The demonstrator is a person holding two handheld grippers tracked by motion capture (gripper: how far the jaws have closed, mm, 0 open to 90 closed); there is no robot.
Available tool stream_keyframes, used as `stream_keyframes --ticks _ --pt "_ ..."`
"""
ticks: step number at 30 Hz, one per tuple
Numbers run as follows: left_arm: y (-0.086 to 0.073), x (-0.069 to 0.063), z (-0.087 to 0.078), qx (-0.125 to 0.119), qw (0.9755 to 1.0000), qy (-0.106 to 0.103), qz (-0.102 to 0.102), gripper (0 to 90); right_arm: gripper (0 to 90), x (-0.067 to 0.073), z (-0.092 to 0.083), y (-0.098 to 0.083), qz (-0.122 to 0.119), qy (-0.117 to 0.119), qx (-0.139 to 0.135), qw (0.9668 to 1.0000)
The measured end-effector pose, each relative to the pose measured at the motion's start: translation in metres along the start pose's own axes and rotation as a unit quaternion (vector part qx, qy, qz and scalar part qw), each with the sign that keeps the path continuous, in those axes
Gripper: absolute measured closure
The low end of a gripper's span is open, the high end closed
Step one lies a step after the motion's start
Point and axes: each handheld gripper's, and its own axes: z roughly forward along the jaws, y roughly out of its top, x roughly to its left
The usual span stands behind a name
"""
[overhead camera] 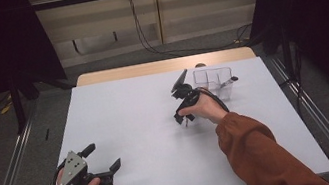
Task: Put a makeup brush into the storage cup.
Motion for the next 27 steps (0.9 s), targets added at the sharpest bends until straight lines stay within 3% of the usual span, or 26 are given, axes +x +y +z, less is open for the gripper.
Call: stream_keyframes --ticks 7,10,17,19,23,27 --pt "0.0 0.0001 0.0001 -0.001 1.0 0.0 0.0 2.8 13.9 -0.0019 0.0057 0.0045 0.009 -0.008 0.014 0.9998" --pt "0.0001 -0.0001 0.0 -0.001 1.0 -0.001 0.0 2.8 15.5 0.0007 0.0084 0.0052 -0.001 -0.026 0.016 0.9995" --pt "-0.0001 -0.0007 0.0007 0.003 1.0 0.0 0.002 2.8 18.8 0.0014 0.0082 0.007 0.011 -0.029 0.02 0.9993" --pt "-0.0002 -0.0008 0.0009 0.004 1.0 -0.001 0.003 2.8 23.0 0.001 0.0075 0.0075 0.008 -0.031 0.021 0.9993" --pt "-0.0005 -0.0017 0.0018 0.004 1.0 -0.003 0.003 2.8 39.8 -0.0009 0.0032 0.0073 0.014 -0.031 0.017 0.9993" --pt "-0.0001 -0.0028 0.0019 0.004 1.0 -0.002 0.007 2.9 46.0 -0.0008 0.0024 0.0072 0.01 -0.031 0.016 0.9993"
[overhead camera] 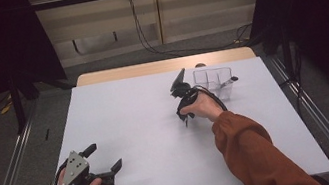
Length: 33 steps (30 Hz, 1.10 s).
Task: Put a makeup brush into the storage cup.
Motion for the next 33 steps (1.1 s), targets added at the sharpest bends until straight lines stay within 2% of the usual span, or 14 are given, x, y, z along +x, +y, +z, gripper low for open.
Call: stream_keyframes --ticks 4,17,28,30,33 --pt "-0.0002 0.0002 0.0001 0.002 1.0 0.0 0.001 3.0 54.9 0.0032 -0.0011 0.0018 -0.006 0.001 0.007 1.0" --pt "-0.0002 0.0001 0.0005 0.002 1.0 -0.003 0.002 2.9 73.0 0.0021 -0.0024 0.0042 -0.007 0.006 0.018 0.9998" --pt "-0.0002 0.0002 0.0001 0.001 1.0 0.001 0.001 2.9 83.5 -0.0025 -0.0022 0.0058 0.01 0.018 0.027 0.9994" --pt "-0.0002 0.0001 0.0003 0.001 1.0 -0.001 0.002 2.9 86.6 -0.0028 -0.0021 0.0059 0.009 0.018 0.028 0.9994" --pt "-0.0002 0.0001 0.0002 0.001 1.0 0.0 0.002 2.9 86.7 -0.0041 -0.0019 0.0061 0.005 0.021 0.028 0.9994"
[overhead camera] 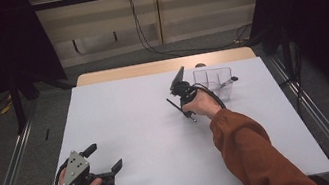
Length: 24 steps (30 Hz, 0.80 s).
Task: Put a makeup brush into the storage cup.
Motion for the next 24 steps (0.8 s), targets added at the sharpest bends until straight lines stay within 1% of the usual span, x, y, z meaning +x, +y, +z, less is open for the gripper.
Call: stream_keyframes --ticks 4,9,10,11,20,22,24 --pt "0.0 0.0 0.0 0.0 1.0 0.001 -0.001 2.9 86.8 -0.001 0.0 -0.001 -0.007 0.004 -0.002 1.0" --pt "0.0 0.0 0.0 0.002 1.0 0.001 0.0 2.9 86.8 0.0 0.0 -0.002 -0.021 0.0 -0.009 0.9997" --pt "0.0 0.0 0.0 0.001 1.0 0.001 -0.001 2.9 86.8 0.001 0.0 -0.003 -0.019 -0.002 -0.01 0.9998" --pt "0.0 0.0 0.0 0.0 1.0 0.001 -0.001 2.9 86.8 0.001 0.0 -0.003 -0.023 -0.003 -0.011 0.9997" --pt "-0.001 0.001 0.0 0.0 1.0 0.001 -0.001 2.9 86.8 -0.001 -0.003 -0.007 -0.029 0.008 -0.017 0.9994" --pt "0.0 0.001 0.0 0.001 1.0 0.002 0.0 2.9 86.8 -0.002 -0.005 -0.009 -0.03 0.015 -0.027 0.9991" --pt "-0.001 0.001 0.0 0.0 1.0 0.002 -0.001 2.9 86.8 -0.003 -0.007 -0.011 -0.029 0.017 -0.032 0.9989"
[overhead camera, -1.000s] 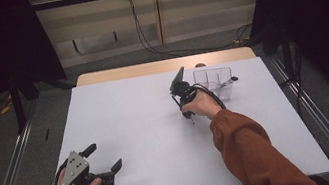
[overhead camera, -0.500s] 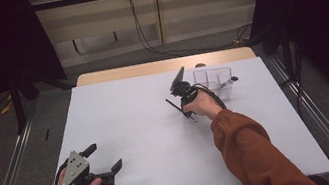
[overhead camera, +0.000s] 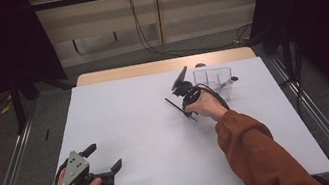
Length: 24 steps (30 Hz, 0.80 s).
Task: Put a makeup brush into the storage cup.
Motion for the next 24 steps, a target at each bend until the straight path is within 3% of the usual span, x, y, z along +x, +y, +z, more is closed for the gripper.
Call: stream_keyframes --ticks 7,14,24 --pt "0.0 0.001 0.0 0.001 1.0 0.0 0.0 2.9 86.8 -0.001 -0.012 -0.005 -0.003 0.013 -0.018 0.9998" --pt "0.0 0.001 -0.001 -0.001 1.0 0.001 -0.003 2.9 86.8 -0.004 -0.022 -0.015 -0.008 0.032 -0.055 0.9979" --pt "0.0 0.001 -0.001 -0.001 1.0 0.002 -0.005 2.9 86.7 -0.012 -0.029 -0.032 -0.004 0.056 -0.121 0.9911"
